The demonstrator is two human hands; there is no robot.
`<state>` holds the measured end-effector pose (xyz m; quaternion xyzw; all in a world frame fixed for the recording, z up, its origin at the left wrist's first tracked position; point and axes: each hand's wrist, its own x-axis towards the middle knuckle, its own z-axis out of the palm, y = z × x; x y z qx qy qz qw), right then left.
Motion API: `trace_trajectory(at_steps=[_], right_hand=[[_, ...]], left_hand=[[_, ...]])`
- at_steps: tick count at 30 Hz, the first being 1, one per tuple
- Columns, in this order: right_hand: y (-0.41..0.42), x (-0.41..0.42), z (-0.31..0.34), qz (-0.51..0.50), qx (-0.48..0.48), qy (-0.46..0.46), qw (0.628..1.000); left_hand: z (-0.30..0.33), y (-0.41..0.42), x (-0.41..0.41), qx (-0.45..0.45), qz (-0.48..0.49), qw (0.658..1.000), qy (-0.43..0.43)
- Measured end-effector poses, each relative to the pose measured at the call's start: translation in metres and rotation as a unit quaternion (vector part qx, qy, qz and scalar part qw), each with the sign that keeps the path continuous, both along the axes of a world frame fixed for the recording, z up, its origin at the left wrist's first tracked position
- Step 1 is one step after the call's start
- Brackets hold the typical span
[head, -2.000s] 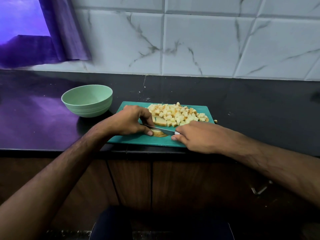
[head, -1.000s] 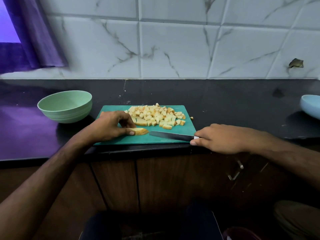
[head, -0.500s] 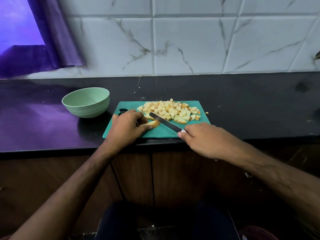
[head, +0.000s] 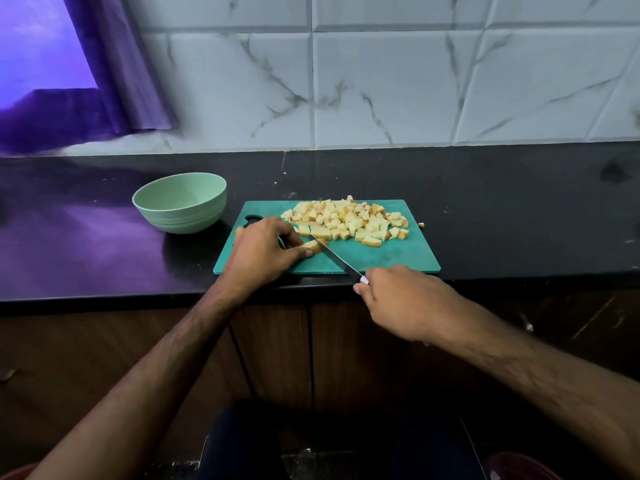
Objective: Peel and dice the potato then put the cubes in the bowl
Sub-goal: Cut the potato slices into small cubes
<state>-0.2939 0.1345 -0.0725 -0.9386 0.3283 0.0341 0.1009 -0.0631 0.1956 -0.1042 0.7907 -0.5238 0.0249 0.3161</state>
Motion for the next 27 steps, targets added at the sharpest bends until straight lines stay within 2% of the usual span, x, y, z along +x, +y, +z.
trace_trajectory(at_steps=[5, 9, 11, 19, 24, 27], right_hand=[[-0.01, -0.004, 0.023, -0.028, 0.028, 0.014, 0.999], [-0.005, 0.004, 0.023, -0.009, -0.025, -0.036, 0.999], [0.001, 0.01, 0.015, -0.003, -0.032, -0.031, 0.999], [0.006, 0.019, -0.002, -0.01, 0.015, -0.023, 1.0], [0.003, 0.018, 0.012, -0.006, 0.002, 0.009, 1.0], [-0.002, 0.02, 0.022, -0.01, -0.014, -0.029, 0.999]], left_hand=[[-0.002, 0.005, -0.002, -0.011, 0.014, 0.998, -0.053], [-0.009, 0.013, 0.002, -0.043, 0.019, 0.996, -0.07], [-0.012, 0.015, 0.003, -0.036, 0.025, 0.995, -0.085], [-0.01, 0.011, 0.007, -0.019, 0.048, 0.999, 0.0], [-0.007, 0.015, 0.003, -0.018, 0.053, 0.998, -0.029], [-0.01, 0.02, 0.007, -0.025, 0.062, 0.996, -0.057]])
